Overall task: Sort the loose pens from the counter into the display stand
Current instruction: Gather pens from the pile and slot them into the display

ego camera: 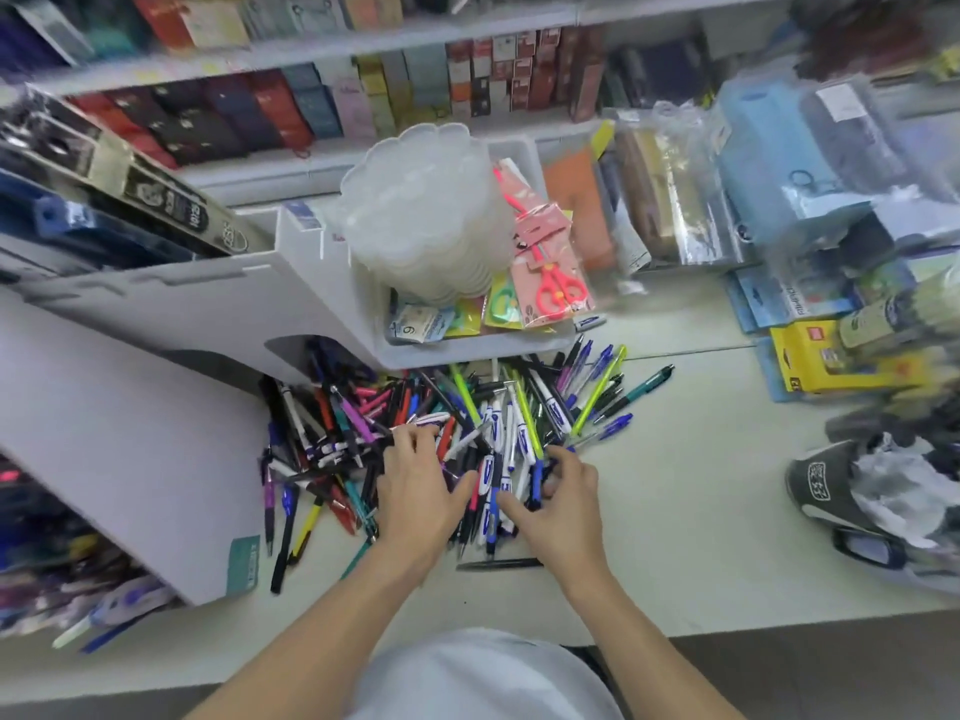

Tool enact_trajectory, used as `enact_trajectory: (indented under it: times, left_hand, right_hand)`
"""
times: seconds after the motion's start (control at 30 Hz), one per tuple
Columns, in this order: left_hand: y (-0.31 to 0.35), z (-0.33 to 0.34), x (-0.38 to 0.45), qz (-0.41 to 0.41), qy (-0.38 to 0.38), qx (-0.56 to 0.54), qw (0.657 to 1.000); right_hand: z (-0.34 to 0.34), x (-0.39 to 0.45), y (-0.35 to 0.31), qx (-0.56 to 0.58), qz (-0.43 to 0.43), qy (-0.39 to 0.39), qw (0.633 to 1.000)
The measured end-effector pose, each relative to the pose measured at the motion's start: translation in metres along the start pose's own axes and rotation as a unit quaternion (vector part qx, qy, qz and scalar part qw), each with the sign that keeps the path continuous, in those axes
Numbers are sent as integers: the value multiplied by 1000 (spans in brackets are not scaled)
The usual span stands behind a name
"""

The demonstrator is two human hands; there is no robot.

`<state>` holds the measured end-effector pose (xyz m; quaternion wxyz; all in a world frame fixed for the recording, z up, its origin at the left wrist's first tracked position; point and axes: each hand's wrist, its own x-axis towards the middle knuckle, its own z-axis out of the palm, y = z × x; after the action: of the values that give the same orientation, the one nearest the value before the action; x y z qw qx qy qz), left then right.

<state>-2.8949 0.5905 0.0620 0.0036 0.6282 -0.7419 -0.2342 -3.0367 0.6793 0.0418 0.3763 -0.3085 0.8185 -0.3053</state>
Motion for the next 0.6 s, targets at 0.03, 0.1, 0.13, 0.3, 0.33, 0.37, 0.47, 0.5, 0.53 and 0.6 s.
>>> enact_trajectory:
  times: [0.03,0.1,0.13,0.3,0.33,0.37,0.47,0.5,0.53,0.6]
  left_hand:
    - [0,1,0,8,0,16,1000]
    - [-3,1,0,24,-10,20,999]
    - [-6,1,0,31,-21,5,999]
    - [-16,-13,-9,86,-16,-40,995]
    - [-19,-15,-13,99,11,-17,995]
    - [-21,-17,-17,105,42,8,994]
    - [-32,-23,-26,57,76,2,995]
    - [-35,-24,-27,13,55,-23,998]
    - [-39,-24,-26,-40,26,-50,998]
    - [-43,-26,-23,-115,-26,-106,987]
  right_hand:
    - [3,2,-2,-2,-3,-14,1000]
    - [11,2,-7,11,-16,-42,999]
    - [15,1,-8,20,-22,-52,998]
    - [21,-5,-14,40,-5,-38,998]
    - [20,-8,-14,38,-4,-26,999]
    - [20,-11,-14,30,-2,-14,999]
    - [23,-19,-12,17,8,12,1000]
    - [24,-21,-12,11,14,15,1000]
    - [26,-21,-11,2,19,16,1000]
    - [31,-22,-13,-8,12,22,1000]
